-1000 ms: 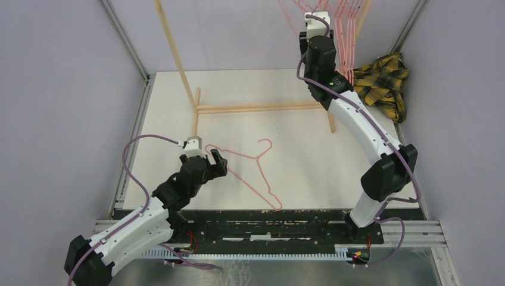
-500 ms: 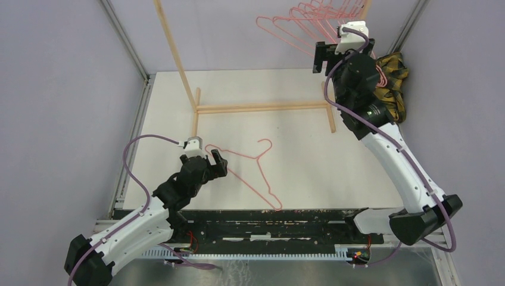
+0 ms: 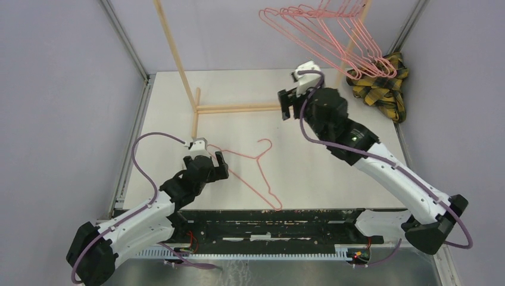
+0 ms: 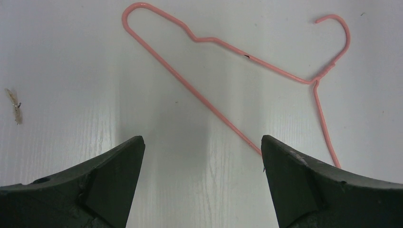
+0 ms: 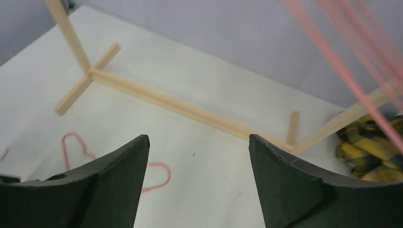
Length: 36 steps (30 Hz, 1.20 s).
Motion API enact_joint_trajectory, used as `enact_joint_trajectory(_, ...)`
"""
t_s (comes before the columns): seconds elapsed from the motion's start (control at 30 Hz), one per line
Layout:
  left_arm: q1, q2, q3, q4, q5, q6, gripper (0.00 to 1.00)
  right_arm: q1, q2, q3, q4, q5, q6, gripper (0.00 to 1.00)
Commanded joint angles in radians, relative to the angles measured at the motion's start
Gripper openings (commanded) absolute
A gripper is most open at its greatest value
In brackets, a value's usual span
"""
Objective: Organize the hangers
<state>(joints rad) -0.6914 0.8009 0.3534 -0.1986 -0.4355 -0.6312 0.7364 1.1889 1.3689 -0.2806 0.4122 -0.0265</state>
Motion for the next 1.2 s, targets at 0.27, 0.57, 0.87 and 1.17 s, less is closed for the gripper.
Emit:
enact_joint_trajectory(0.27, 0.004, 0.049, 0.033, 0.059, 0.002, -0.044, 0.99, 0.084, 0.238, -0.315, -0.091, -0.325, 0.364, 0.65)
enact_joint_trajectory(0.57, 0.004, 0.100, 0.039, 0.066, 0.012, -0.064, 0.99, 0.183, 0.410, -0.324, -0.103, -0.375, 0.408, 0.61)
enact_joint_trajectory(0.87, 0.005, 0.064, 0.026, 0.060, 0.015, -0.070, 0.99, 0.235, 0.564, -0.321, -0.080, -0.344, 0.461, 0.48)
enact_joint_trajectory(1.17, 0.005, 0.028, 0.005, 0.052, 0.012, -0.074, 0.99, 0.248, 0.623, -0.343, -0.084, -0.240, 0.480, 0.44)
